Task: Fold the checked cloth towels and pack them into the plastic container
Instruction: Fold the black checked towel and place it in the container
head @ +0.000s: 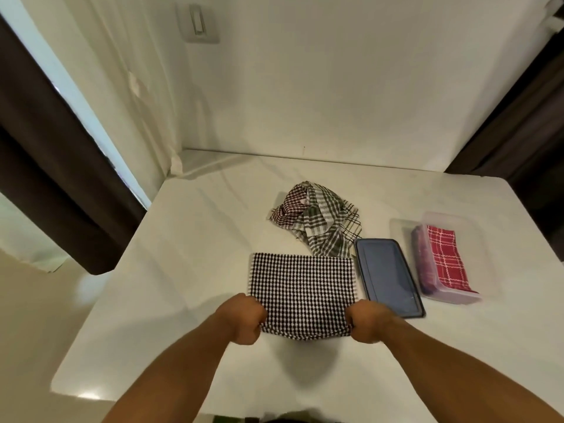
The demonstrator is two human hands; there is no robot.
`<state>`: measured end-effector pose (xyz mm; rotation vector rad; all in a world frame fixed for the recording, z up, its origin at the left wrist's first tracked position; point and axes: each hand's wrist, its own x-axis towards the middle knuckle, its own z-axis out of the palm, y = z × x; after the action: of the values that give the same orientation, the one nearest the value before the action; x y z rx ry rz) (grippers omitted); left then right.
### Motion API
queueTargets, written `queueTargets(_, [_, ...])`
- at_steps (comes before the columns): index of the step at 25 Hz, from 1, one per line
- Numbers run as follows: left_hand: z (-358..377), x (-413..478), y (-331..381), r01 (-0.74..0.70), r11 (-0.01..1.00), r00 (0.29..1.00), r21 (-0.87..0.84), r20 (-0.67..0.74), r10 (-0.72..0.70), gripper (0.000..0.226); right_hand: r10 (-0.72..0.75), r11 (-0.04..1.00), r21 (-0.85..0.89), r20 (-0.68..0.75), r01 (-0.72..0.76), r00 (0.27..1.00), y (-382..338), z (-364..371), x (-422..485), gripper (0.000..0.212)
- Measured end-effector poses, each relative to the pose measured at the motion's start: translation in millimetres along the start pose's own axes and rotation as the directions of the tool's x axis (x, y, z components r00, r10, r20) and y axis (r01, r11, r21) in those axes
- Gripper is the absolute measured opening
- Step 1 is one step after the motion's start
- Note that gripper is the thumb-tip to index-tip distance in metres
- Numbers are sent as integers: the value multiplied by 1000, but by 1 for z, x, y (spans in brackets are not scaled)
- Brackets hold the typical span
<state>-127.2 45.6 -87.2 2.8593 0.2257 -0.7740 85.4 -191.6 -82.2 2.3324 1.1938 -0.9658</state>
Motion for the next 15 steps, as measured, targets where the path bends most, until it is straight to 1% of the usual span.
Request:
queueTargets(2, [3,1,7,42,992,998,-115,57,-36,26,2,1000,-4,-35,-2,999,-3,5,-2,35])
queueTargets(4, [-1,3,10,109,946,993,-306,70,-92,25,-31,999,19,-190,35,981,-2,8,-7,34])
queueTargets(5, [-2,5,10,137,915,990,-379,77,-116,24,-62,996,51,-264,78,963,-2,12,-9,32])
queueTargets(6, [-3,6,7,155,894,988,-420,84,-132,24,-87,987,101,-299,122,950,0,16,-11,28])
queueTargets(8, [-4,9,-1,207,865,977,-457,145,-157,24,-125,967,185,-257,175,958,4,21,-15,23])
queueTargets(9, [-2,10,-6,232,850,971,-472,164,-174,21,-131,955,231,-231,186,964,8,24,-16,25])
queueTargets(11, [2,12,-15,280,811,960,-513,156,-233,17,-91,909,378,-233,176,968,14,28,-15,27])
queueTargets(12, [4,13,-19,300,785,953,-542,135,-271,20,-54,878,450,-251,166,966,17,29,-12,24])
queueTargets(14, [9,17,-27,328,712,932,-620,91,-351,28,49,809,573,-286,130,957,18,29,-4,21])
queueTargets(15, [10,17,-29,333,678,922,-655,75,-380,28,112,768,631,-300,109,947,17,29,1,19])
